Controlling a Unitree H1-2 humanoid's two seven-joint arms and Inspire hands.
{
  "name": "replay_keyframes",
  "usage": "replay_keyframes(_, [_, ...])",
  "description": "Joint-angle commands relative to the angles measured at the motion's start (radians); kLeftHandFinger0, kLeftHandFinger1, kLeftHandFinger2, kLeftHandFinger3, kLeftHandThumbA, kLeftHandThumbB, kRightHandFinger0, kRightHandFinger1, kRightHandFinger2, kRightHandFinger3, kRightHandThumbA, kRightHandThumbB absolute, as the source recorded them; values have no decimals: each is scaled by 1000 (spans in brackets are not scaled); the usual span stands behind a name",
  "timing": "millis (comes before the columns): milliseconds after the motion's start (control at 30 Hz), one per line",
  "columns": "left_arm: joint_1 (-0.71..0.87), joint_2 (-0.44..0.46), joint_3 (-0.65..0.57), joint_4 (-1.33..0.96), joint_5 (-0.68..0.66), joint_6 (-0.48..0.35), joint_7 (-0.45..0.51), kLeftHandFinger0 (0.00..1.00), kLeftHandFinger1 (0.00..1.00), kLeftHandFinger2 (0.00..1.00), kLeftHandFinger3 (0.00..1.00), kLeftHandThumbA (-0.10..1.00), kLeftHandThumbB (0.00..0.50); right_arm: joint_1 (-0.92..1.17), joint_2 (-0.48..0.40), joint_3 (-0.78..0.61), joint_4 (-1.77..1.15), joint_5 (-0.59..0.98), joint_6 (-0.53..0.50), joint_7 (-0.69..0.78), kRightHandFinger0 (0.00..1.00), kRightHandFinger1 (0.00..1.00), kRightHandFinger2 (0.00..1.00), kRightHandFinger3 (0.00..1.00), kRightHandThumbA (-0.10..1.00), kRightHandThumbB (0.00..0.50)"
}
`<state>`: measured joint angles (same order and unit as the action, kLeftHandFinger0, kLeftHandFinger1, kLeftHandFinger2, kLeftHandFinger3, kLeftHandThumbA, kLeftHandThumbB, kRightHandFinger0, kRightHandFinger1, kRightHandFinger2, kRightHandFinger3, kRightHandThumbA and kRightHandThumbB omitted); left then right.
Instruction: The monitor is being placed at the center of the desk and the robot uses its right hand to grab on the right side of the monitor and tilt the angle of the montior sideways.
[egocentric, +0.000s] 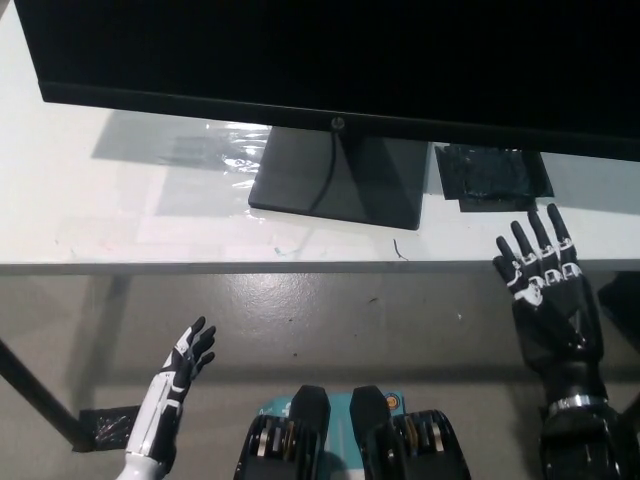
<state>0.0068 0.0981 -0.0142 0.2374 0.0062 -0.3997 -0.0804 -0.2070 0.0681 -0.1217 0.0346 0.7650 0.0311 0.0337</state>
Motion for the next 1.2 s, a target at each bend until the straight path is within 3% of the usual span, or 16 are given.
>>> replay_keyframes(0, [22,-6,-21,-95,-33,-70,-43,1000,1000,1000,1000,1000,314,-157,55,-114,83,399,224,26,1000,1000,1000,1000,1000,267])
replay_keyframes(33, [23,-7,-20,-95,-35,-70,-45,1000,1000,1000,1000,1000,295,-170,59,-125,100,402,230,20,1000,1000,1000,1000,1000,261])
replay_keyframes(233, [20,-9,-20,-89,-28,-70,-44,1000,1000,1000,1000,1000,293,-248,73,-181,201,404,251,21,1000,1000,1000,1000,1000,243])
replay_keyframes(333, [24,-12,-17,-88,-47,-70,-55,1000,1000,1000,1000,1000,324,-286,80,-208,248,405,261,31,1000,1000,1000,1000,1000,256])
replay_keyframes(600, [28,-20,-6,-86,-59,-70,-69,1000,1000,1000,1000,1000,302,-357,71,-281,361,393,280,67,1000,1000,1000,1000,1000,291])
replay_keyframes(767, [35,-22,-8,-80,-57,-70,-73,1000,1000,1000,1000,1000,334,-400,52,-320,432,378,269,78,1000,1000,1000,1000,1000,285])
replay_keyframes(1000, [37,-27,-6,-86,-43,-70,-64,1000,1000,1000,1000,1000,313,-462,25,-346,505,346,258,79,1000,1000,1000,1000,1000,280])
replay_keyframes(1067, [38,-31,-4,-84,-43,-70,-57,1000,1000,1000,1000,1000,335,-479,18,-352,531,341,255,85,1000,1000,1000,1000,1000,281])
replay_keyframes(1133, [40,-30,-4,-87,-43,-70,-62,1000,1000,1000,1000,1000,324,-501,9,-357,562,327,244,82,1000,1000,1000,1000,1000,283])
replay_keyframes(1167, [40,-30,-5,-84,-48,-70,-64,1000,1000,1000,1000,1000,350,-508,7,-361,569,326,243,76,1000,1000,1000,1000,1000,279])
